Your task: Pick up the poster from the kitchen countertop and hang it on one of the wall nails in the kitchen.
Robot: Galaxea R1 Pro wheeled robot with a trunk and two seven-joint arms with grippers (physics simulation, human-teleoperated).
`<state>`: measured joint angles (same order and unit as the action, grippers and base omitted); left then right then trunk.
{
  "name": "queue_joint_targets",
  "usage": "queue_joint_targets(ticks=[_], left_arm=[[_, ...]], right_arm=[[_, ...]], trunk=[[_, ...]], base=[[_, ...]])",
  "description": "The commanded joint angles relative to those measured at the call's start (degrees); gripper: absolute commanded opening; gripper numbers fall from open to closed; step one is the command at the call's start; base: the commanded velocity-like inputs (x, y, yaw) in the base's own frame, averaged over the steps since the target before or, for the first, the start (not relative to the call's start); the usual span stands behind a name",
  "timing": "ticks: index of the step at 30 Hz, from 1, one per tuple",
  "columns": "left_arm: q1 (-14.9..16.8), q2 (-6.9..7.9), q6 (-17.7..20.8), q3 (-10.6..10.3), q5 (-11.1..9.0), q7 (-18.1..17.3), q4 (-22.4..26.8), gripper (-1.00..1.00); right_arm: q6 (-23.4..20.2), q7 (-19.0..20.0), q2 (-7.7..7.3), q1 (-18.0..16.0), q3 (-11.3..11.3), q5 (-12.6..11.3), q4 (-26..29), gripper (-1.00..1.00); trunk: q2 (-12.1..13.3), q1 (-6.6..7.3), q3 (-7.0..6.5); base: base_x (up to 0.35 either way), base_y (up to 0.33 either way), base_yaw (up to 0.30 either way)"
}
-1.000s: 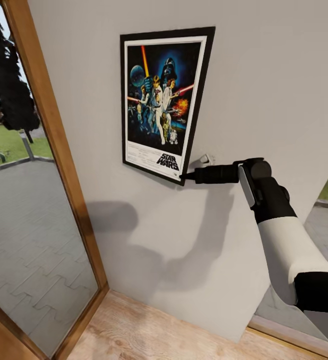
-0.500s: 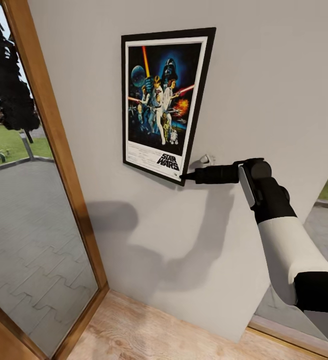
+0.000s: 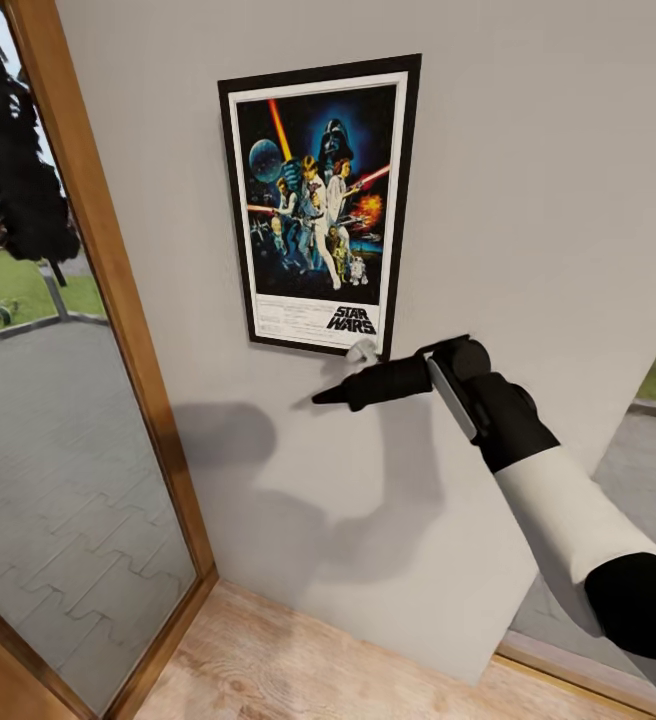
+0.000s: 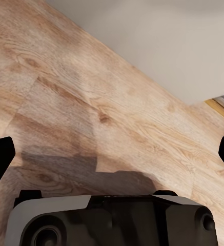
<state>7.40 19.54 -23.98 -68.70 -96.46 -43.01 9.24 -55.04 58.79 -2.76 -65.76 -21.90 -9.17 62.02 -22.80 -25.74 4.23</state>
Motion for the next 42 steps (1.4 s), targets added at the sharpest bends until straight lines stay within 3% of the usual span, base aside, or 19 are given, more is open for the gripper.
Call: queue_joint_targets(ticks=[1,8,9,17,18,42], left_arm=[[0.1,0.04,-0.2,-0.5,-0.5,-0.1,0.1,1.00],[0.1,0.04,-0.2,-0.5,-0.5,-0.1,0.1,1.00],[0.1,-0.01,-0.2,-0.5,-0.5,-0.1,0.0,1.00],[0.1,-0.19,-0.3,-0.4,-0.5,-0.1,-0.1,1.00],[0.1,-0.20,-0.3,-0.4,-0.5,-0.1,-0.1,1.00],[0.1,-0.21,-0.3,-0.4,-0.5,-0.1,-0.1,1.00]], right_arm=[[-0.7,-0.3,-0.03,-0.1,0.3,0.0,-0.3,-1.00],[0.9,-2.6,-0.03,-0.1,-1.7,-2.8,-1.8,-1.00],[1.2,-2.9,0.20,-0.4,-2.0,-3.2,-2.0,1.00],[-1.4,-2.7,0.66,-3.0,0.6,-0.6,-3.1,1.00],[-1.7,-2.7,0.69,-4.3,17.8,8.6,-3.0,1.00],[-1.6,-2.7,0.74,-4.5,17.8,8.6,-3.0,1.00]], trunk=[[-0.1,-0.04,0.16],[-0.1,-0.04,0.16],[-0.1,-0.04,0.16],[-0.1,-0.04,0.16],[-0.1,-0.04,0.16],[-0.1,-0.04,0.16]], base=[[0.000,0.000,0.000],[0.000,0.000,0.000],[0.000,0.000,0.000],[0.000,0.000,0.000],[0.000,0.000,0.000],[-0.042,0.000,0.000]])
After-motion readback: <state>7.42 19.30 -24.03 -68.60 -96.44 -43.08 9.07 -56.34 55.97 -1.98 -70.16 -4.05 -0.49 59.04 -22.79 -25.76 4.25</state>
